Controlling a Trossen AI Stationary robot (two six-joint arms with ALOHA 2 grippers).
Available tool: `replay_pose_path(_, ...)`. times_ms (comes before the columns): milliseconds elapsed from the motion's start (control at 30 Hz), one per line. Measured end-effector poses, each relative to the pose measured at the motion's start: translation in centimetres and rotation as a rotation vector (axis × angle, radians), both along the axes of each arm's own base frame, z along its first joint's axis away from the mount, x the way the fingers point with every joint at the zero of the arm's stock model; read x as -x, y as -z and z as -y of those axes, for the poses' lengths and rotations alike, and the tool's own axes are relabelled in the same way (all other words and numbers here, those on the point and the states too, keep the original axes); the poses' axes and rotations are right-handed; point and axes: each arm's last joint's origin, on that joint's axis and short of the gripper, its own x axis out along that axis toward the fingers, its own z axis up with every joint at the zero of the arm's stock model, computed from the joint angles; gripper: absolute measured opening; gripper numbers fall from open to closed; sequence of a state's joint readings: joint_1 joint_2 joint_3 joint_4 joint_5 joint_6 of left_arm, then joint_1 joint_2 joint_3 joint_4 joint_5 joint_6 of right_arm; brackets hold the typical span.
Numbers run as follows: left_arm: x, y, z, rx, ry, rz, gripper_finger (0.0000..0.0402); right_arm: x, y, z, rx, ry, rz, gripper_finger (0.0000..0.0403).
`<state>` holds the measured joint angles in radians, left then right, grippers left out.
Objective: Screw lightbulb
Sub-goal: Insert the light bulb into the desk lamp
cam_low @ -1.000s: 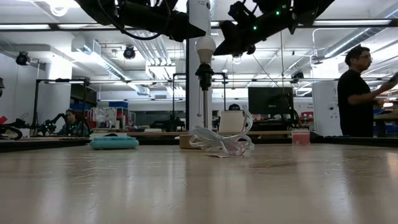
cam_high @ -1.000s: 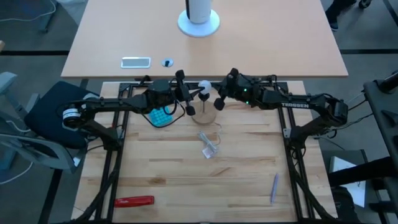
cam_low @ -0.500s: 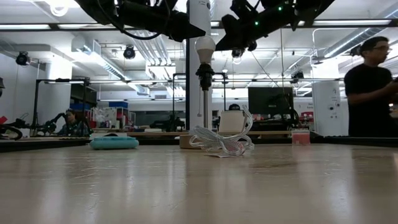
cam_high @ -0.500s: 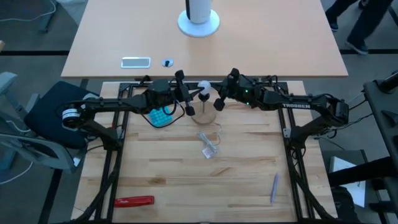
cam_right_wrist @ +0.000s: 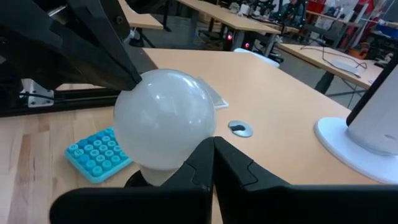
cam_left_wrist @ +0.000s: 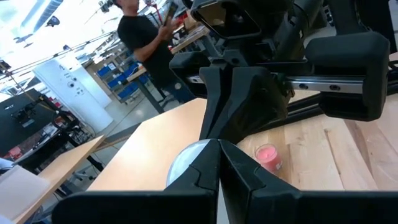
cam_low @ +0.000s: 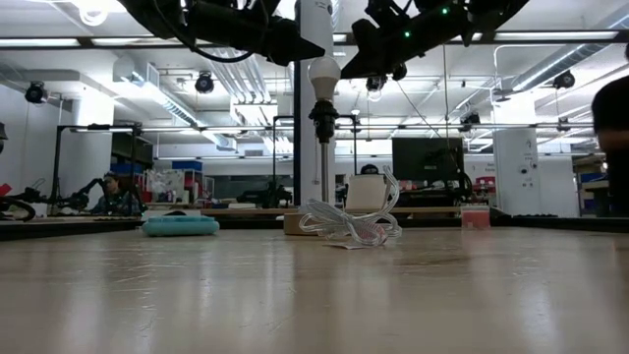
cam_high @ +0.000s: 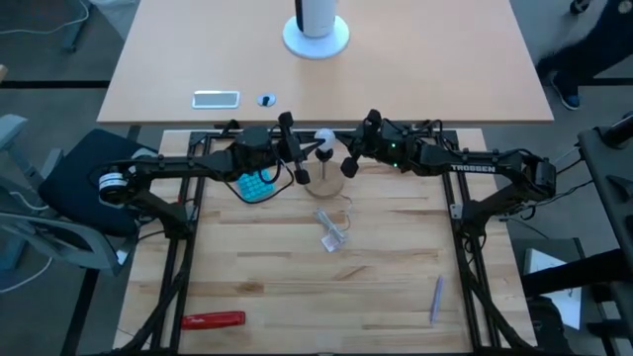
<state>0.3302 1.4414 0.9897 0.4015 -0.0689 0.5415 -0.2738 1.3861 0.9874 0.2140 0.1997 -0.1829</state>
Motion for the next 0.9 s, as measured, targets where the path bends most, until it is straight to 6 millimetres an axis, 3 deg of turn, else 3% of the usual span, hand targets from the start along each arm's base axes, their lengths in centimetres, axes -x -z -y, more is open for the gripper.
replay_pose_path(533, 0.1, 0.0, -0.3, -0.003, -0.047, 0.004, 0.0000, 0.1, -0.6, -1.4, -0.008, -0.108, 0.014, 0.0000)
replay_pose_path(733, 0.0, 0.0, -0.2, 0.005, -0.039, 0.003, 0.0000, 0.3, -0.7, -1.9, 0.007, -0.074, 0.003, 0.0000)
replay_pose_path(900, 0.2, 0.0, -0.1, 0.012, -0.036, -0.015, 0.0000, 1.6, -1.8, -1.9, 0.038, 0.031, -0.010, 0.0000)
